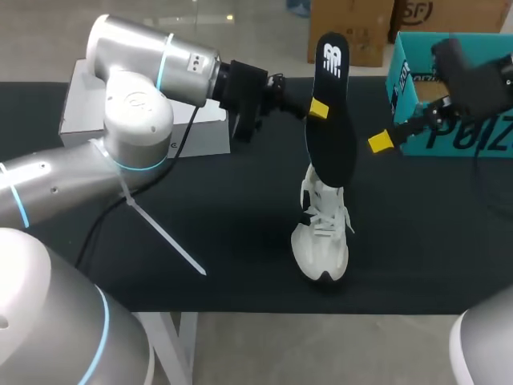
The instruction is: Take the shoe out of the shoebox, open the shoe tongue, remove and reinsert the insole, then place the shoe into the shoebox
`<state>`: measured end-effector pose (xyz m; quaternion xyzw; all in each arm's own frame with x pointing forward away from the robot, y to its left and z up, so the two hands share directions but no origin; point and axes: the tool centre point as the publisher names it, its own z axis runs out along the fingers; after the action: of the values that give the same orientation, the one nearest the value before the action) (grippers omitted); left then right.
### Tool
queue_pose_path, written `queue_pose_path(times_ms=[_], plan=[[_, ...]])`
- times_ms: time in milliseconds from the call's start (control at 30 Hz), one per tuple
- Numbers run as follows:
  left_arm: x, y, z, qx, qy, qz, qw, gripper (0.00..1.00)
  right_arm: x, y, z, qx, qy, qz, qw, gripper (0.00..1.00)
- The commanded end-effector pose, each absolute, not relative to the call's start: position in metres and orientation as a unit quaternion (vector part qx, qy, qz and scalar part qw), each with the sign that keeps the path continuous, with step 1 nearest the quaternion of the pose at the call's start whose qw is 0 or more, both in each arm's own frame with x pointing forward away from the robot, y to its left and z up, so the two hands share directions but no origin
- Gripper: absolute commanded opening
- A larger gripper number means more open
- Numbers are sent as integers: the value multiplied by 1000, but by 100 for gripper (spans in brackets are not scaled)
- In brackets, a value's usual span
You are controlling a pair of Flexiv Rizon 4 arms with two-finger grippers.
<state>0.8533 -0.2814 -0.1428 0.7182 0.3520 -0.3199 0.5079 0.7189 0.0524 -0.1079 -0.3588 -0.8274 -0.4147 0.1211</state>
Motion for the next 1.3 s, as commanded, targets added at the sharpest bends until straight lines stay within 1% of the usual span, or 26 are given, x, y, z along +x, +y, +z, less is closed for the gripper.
queue_pose_path(times_ms=[33,233,667,900,1300], plan=[[854,-283,-143,718,351,-319,509,0,724,58,-127,-293,-764,-538,201,100],[854,-283,-143,718,351,-319,509,0,740,66,-128,-273,-767,-550,187,100],[854,-283,-143,718,351,-319,509,0,790,55,-128,-266,-795,-526,142,100],[854,-283,-143,718,351,-319,509,0,811,60,-132,-261,-796,-526,148,100],[854,-283,-143,718,351,-319,509,0,830,73,-150,-256,-800,-517,164,100]])
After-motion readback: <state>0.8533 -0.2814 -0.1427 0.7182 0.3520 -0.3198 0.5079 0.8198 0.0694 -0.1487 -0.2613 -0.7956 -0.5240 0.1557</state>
